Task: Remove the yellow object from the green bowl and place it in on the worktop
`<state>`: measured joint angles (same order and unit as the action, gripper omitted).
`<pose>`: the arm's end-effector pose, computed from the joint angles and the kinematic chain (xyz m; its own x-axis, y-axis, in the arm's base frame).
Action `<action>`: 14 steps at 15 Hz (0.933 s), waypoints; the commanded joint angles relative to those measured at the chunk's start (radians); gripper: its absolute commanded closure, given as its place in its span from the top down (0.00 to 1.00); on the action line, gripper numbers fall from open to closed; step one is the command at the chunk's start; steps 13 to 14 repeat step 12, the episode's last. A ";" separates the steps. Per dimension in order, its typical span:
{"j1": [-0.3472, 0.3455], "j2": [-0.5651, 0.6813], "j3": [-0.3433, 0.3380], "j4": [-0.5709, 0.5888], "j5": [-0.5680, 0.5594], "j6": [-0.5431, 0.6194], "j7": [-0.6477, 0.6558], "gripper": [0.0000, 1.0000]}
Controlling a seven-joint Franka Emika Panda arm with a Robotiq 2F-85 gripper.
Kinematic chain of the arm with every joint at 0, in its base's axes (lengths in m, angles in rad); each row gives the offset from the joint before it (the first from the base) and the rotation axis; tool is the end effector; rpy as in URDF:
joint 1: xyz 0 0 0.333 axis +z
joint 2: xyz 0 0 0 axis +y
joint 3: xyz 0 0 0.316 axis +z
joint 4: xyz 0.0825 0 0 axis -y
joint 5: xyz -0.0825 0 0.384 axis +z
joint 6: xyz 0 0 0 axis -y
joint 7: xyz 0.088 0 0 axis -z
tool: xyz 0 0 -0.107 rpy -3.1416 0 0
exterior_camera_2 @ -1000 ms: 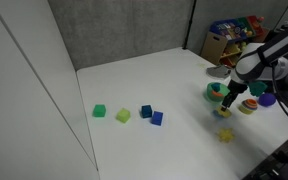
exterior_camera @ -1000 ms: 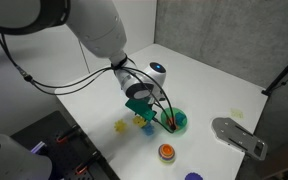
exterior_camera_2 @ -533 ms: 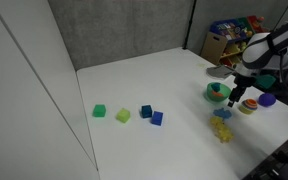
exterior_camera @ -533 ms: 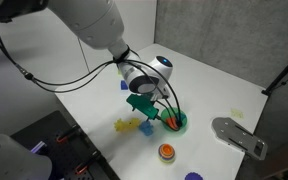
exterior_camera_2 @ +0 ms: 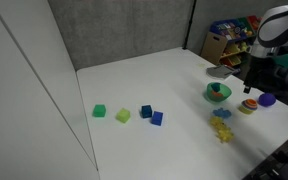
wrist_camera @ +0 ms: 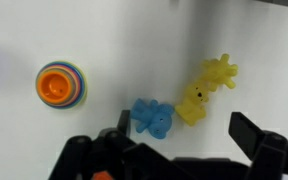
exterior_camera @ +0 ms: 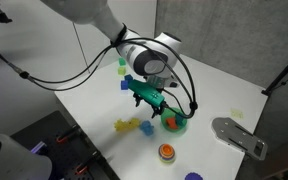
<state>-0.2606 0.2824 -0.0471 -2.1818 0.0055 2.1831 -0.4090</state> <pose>0.5024 -0.1597 0.2389 0.9601 0.1073 -0.2581 0.0836 -0.9913 -0.1013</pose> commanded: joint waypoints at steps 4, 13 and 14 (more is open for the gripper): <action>0.068 -0.189 -0.079 -0.038 -0.127 -0.036 0.213 1.00; 0.066 -0.249 -0.106 -0.024 -0.117 -0.052 0.243 1.00; 0.066 -0.249 -0.106 -0.024 -0.117 -0.052 0.243 1.00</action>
